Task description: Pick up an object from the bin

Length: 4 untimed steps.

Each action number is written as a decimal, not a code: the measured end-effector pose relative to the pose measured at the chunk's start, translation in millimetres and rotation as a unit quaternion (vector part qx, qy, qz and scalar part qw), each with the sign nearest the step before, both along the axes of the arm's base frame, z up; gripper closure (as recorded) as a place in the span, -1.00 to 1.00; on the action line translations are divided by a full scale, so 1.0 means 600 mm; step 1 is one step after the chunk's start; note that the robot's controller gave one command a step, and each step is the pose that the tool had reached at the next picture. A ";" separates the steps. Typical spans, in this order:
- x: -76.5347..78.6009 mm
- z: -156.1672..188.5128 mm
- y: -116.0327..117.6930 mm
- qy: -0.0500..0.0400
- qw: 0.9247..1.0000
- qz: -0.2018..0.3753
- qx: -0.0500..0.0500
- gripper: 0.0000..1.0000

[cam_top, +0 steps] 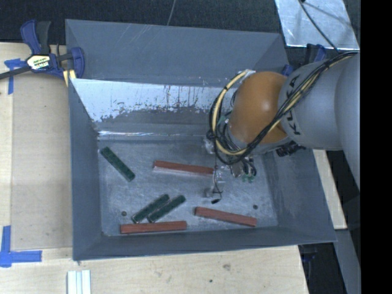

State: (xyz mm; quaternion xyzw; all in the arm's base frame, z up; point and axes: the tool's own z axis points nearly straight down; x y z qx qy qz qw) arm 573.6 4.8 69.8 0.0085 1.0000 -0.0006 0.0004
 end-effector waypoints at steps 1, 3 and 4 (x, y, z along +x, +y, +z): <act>0.067 0.011 0.093 -0.002 1.000 0.024 0.001 1.00; 0.032 0.114 0.091 0.002 1.000 0.025 0.001 1.00; 0.026 0.305 0.009 -0.001 1.000 0.031 0.000 1.00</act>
Offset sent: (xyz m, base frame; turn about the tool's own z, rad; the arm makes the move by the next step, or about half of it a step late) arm 0.0000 0.0000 0.0000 0.0000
